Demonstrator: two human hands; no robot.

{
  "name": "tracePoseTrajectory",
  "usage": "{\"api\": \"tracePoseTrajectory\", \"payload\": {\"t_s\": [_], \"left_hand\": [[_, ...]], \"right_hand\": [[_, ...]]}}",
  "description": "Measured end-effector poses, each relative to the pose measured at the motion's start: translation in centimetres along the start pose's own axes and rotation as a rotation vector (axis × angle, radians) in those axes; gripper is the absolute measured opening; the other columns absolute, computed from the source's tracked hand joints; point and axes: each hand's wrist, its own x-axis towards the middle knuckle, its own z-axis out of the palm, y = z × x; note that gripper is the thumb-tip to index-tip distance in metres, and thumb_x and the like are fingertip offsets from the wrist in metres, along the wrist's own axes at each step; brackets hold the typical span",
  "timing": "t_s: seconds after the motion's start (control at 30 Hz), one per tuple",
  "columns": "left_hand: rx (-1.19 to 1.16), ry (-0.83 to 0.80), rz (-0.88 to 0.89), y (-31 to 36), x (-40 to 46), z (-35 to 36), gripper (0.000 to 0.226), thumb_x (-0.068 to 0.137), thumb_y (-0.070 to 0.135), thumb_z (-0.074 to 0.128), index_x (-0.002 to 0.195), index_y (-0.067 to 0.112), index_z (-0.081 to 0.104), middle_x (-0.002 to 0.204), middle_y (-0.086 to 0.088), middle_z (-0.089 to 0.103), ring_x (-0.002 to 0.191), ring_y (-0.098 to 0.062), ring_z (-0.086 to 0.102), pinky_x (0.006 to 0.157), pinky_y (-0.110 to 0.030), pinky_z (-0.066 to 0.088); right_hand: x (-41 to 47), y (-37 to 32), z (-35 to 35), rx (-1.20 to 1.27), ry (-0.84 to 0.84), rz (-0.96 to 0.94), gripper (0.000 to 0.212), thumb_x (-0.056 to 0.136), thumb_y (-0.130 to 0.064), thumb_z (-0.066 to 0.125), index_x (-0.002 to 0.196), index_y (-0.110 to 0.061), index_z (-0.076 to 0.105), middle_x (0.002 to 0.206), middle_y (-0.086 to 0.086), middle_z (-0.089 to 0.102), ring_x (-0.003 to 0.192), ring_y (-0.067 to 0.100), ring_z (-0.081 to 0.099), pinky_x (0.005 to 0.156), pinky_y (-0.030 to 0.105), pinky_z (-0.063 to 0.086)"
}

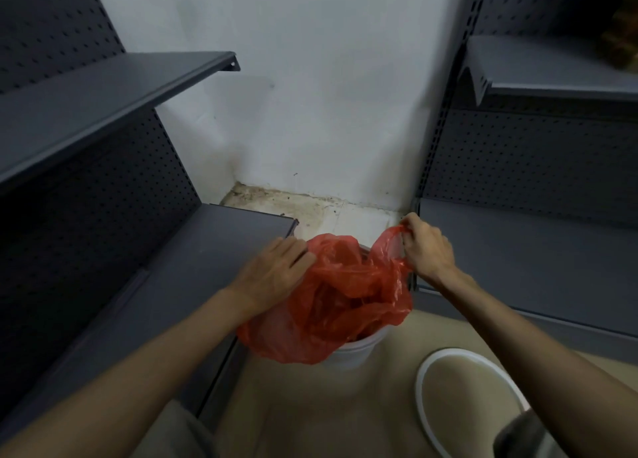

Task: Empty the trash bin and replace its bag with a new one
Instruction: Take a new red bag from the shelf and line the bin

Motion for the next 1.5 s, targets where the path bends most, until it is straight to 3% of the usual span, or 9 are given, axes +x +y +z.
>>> {"api": "tracePoseTrajectory", "payload": {"t_s": [0.2, 0.43, 0.57, 0.7, 0.97, 1.13, 1.23, 1.33, 1.5], "left_hand": [[0.029, -0.014, -0.022, 1.0, -0.3, -0.7, 0.025, 0.086, 0.0, 0.068, 0.109, 0.003, 0.059, 0.106, -0.016, 0.058, 0.091, -0.028, 0.056, 0.079, -0.037, 0.051], [0.013, -0.086, 0.174, 2.9, -0.8, 0.4, 0.008, 0.094, 0.019, 0.059, 0.088, 0.013, 0.059, 0.086, -0.004, 0.059, 0.076, -0.02, 0.053, 0.07, -0.032, 0.046], [0.074, -0.368, -0.051, 1.8, -0.4, 1.5, 0.034, 0.09, 0.036, 0.057, 0.116, 0.016, 0.064, 0.121, -0.006, 0.062, 0.112, -0.026, 0.057, 0.103, -0.047, 0.041], [0.065, -0.549, -0.119, 0.7, 0.8, 1.7, 0.059, 0.082, 0.054, 0.058, 0.131, 0.022, 0.054, 0.14, -0.002, 0.05, 0.132, -0.027, 0.044, 0.113, -0.057, 0.029], [0.021, -0.246, 0.046, 0.2, 0.4, 1.8, 0.041, 0.086, 0.047, 0.055, 0.11, 0.015, 0.065, 0.123, -0.006, 0.061, 0.115, -0.028, 0.053, 0.105, -0.048, 0.034], [0.059, -0.793, -0.173, -1.1, -0.3, 3.8, 0.094, 0.07, 0.086, 0.041, 0.148, 0.033, 0.033, 0.155, 0.001, 0.032, 0.142, -0.033, 0.025, 0.112, -0.064, 0.014], [-0.079, -0.938, -0.257, -1.1, -0.9, 5.8, 0.111, 0.06, 0.096, 0.038, 0.153, 0.041, 0.016, 0.163, 0.007, 0.016, 0.147, -0.03, 0.015, 0.113, -0.064, 0.008], [-0.134, -1.018, -0.302, -1.2, -1.0, 6.9, 0.118, 0.056, 0.099, 0.038, 0.154, 0.043, 0.006, 0.164, 0.008, 0.009, 0.149, -0.029, 0.01, 0.113, -0.067, 0.004], [-0.178, -1.104, -0.367, -1.5, -0.5, 8.0, 0.124, 0.055, 0.099, 0.041, 0.155, 0.04, -0.001, 0.166, 0.006, 0.001, 0.152, -0.028, 0.0, 0.114, -0.067, -0.001]], "right_hand": [[-0.5, -0.6, -0.8, -0.012, 0.023, -0.001, 0.03, 0.092, -0.001, 0.041, 0.116, -0.01, 0.056, 0.112, 0.017, 0.067, 0.093, 0.037, 0.062, 0.071, 0.04, 0.047], [-0.2, -1.3, -1.2, -0.064, 0.059, -0.001, 0.032, 0.089, 0.002, 0.039, 0.11, -0.01, 0.059, 0.106, 0.016, 0.067, 0.089, 0.036, 0.061, 0.069, 0.038, 0.045], [-0.3, -1.1, -1.5, -0.118, 0.105, -0.022, 0.032, 0.088, 0.004, 0.04, 0.111, -0.009, 0.059, 0.106, 0.016, 0.066, 0.088, 0.037, 0.062, 0.071, 0.041, 0.049], [-0.7, -0.7, -1.6, -0.138, 0.14, -0.028, 0.036, 0.085, 0.006, 0.043, 0.115, -0.009, 0.057, 0.11, 0.015, 0.061, 0.09, 0.035, 0.06, 0.07, 0.04, 0.047], [-0.3, -0.6, -1.6, -0.102, 0.229, -0.071, 0.034, 0.082, 0.01, 0.048, 0.106, -0.01, 0.063, 0.107, 0.012, 0.062, 0.092, 0.032, 0.058, 0.066, 0.034, 0.041], [-0.5, -0.3, -1.0, -0.163, 0.18, -0.109, 0.027, 0.085, 0.005, 0.05, 0.093, -0.011, 0.07, 0.106, 0.008, 0.066, 0.093, 0.029, 0.056, 0.065, 0.032, 0.035], [-0.5, 0.4, -0.6, -0.167, 0.101, -0.142, 0.026, 0.089, -0.008, 0.046, 0.093, -0.013, 0.071, 0.106, 0.005, 0.066, 0.094, 0.027, 0.058, 0.066, 0.032, 0.037], [-0.7, 0.8, -0.1, -0.137, -0.075, -0.156, 0.041, 0.093, -0.052, 0.037, 0.099, -0.025, 0.068, 0.106, -0.001, 0.058, 0.089, 0.016, 0.052, 0.068, 0.032, 0.037], [-2.2, 1.1, 1.5, -0.254, -0.276, -0.421, 0.083, 0.066, -0.097, 0.028, 0.136, -0.052, 0.033, 0.12, -0.002, 0.04, 0.103, 0.017, 0.05, 0.066, 0.03, 0.044]]}}
